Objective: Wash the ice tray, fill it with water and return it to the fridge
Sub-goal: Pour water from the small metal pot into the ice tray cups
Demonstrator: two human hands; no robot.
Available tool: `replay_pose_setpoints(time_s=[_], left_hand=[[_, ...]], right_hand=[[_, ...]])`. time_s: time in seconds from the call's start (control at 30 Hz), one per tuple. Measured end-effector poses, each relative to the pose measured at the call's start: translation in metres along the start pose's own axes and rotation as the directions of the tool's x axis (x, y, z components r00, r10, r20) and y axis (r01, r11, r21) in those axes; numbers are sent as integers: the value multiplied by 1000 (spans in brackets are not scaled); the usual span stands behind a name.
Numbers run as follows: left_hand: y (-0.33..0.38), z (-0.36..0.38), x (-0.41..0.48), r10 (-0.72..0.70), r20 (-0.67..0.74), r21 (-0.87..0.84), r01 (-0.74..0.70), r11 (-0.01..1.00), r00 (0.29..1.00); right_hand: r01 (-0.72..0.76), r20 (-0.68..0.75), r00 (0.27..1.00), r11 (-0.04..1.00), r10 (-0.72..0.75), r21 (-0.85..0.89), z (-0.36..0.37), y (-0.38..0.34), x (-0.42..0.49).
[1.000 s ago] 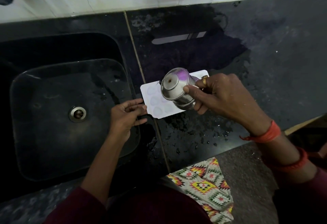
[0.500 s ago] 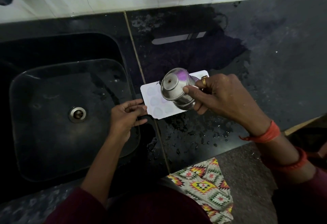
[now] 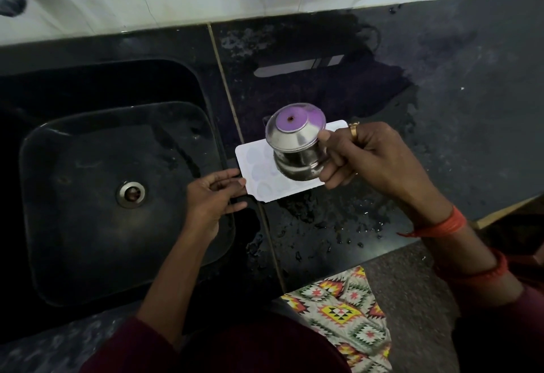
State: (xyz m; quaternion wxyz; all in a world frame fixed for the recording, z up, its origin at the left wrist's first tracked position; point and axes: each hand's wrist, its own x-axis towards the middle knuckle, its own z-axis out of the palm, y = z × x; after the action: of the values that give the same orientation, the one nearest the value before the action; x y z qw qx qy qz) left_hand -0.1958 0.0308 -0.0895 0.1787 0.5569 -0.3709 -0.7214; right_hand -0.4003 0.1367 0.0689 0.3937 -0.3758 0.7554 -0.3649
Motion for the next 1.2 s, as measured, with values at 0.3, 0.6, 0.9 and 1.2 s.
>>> replay_pose_setpoints(time_s=[0.3,0.6,0.9,1.2], left_hand=[[3,1,-3,8,0,21,-8,1000,1000],[5,6,-5,9,-36,29,-7,1000,999],[5,9,-6,3,-54,21,-2,1000,999],[4,10,-7,10,-63,35,-8,999,998]], right_hand=[[101,-131,989,968,-72,230,2,19,27],[107,-171,984,949,-57,298,18,40,60],[34,-148,988,903,33,428,37,53,84],[16,-144,988,887,57,461,44,63,104]])
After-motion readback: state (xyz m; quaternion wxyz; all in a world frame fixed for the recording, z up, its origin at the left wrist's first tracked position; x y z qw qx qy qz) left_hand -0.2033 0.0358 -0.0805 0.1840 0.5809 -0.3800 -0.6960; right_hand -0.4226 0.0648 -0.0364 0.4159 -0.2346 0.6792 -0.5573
